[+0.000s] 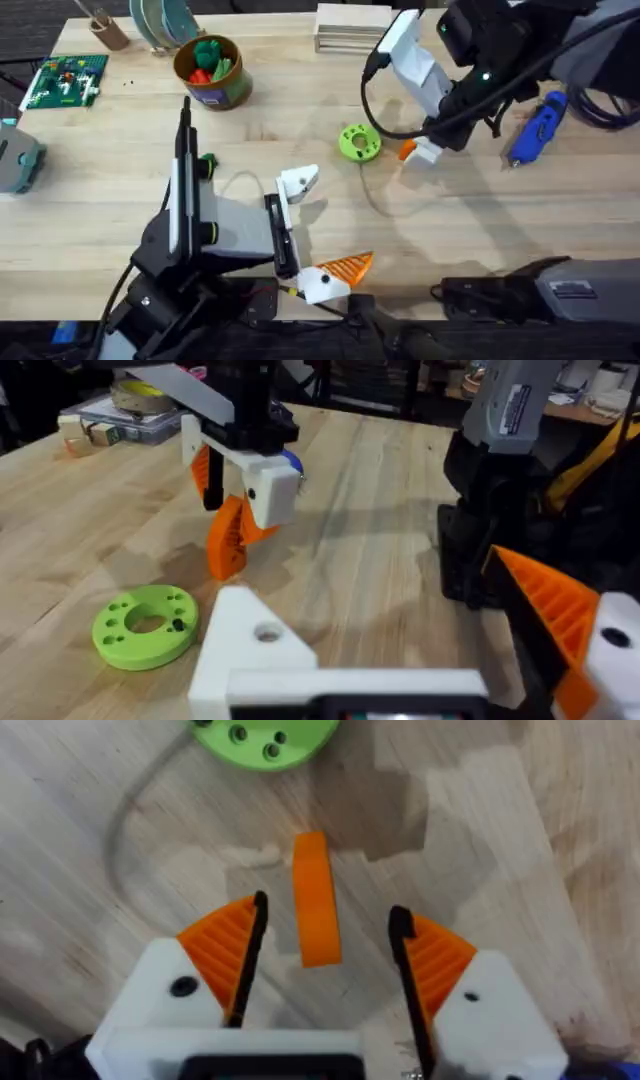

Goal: Pick up the gripper from the table and insert it into the empty holder that is missing its gripper. Then pick up a screw, insert it into the mounting hole, and use the screwdriver to tighten it. Finally, clean up the table by picking up the vegetable and placing it into the bucket.

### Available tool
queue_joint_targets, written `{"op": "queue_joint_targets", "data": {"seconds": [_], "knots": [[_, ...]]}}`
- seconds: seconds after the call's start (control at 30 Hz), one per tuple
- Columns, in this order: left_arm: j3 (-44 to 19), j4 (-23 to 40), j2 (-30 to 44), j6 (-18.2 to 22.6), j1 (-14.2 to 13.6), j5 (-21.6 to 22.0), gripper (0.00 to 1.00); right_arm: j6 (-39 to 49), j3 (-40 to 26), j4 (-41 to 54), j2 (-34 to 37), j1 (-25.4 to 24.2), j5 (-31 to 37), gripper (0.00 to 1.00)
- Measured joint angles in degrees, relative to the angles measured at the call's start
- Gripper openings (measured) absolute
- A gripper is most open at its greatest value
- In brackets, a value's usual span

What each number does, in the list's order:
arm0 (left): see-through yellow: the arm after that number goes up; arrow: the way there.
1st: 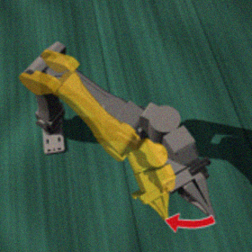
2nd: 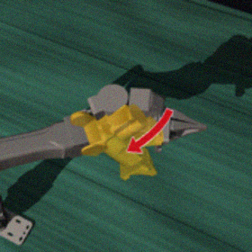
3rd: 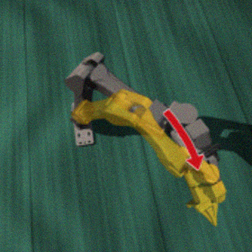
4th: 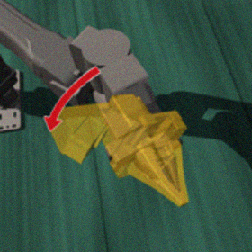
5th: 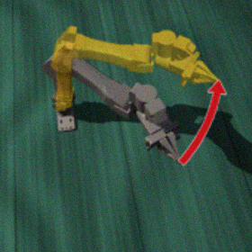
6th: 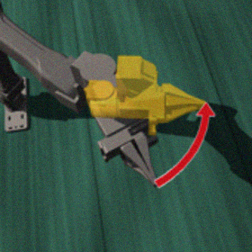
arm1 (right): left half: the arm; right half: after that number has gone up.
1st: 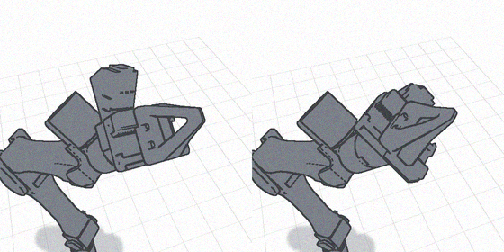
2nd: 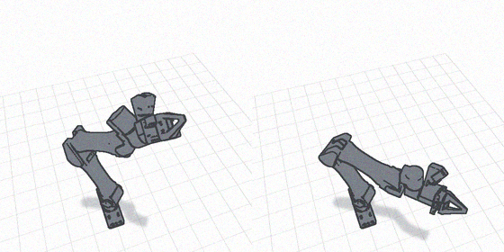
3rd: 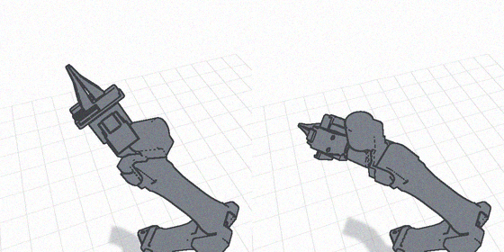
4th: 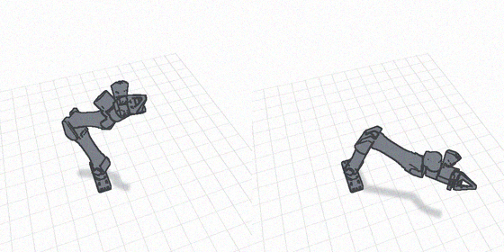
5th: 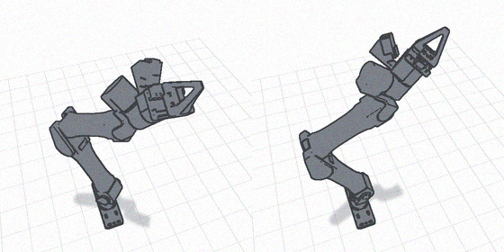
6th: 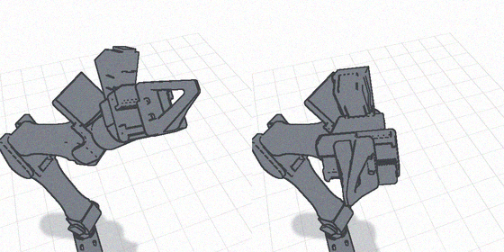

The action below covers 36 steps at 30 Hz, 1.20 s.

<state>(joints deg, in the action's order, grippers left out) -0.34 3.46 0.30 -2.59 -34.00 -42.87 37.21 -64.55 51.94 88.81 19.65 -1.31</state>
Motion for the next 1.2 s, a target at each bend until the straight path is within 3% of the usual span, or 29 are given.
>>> {"op": "queue_joint_targets", "data": {"seconds": [0.17, 0.47, 0.63, 0.93, 1.2], "knots": [[0.0, 0.0, 0.0, 0.0, 0.0, 0.0, 0.993, 0.8, 0.0, -0.6, 0.1, 0.0, 0.2, 0.679], [0.0, 0.0, 0.0, 0.0, 0.0, 0.0, 0.993, 1.0, 0.0, -0.7, 0.1, 0.0, 0.2, 0.236], [0.0, 0.0, 0.0, 0.0, 0.0, 0.0, 0.993, 1.0, 0.0, -0.7, 0.1, 0.0, 0.2, 0.039], [0.0, 0.0, 0.0, 0.0, 0.0, 0.0, 0.993, 0.5, 0.0, -0.3, -1.2, 0.0, 0.2, 0.021], [0.0, 0.0, 0.0, 0.0, 0.0, 0.0, 0.992, -2.5, 0.0, 1.6, -12.0, 0.0, 0.2, 0.018]]}}
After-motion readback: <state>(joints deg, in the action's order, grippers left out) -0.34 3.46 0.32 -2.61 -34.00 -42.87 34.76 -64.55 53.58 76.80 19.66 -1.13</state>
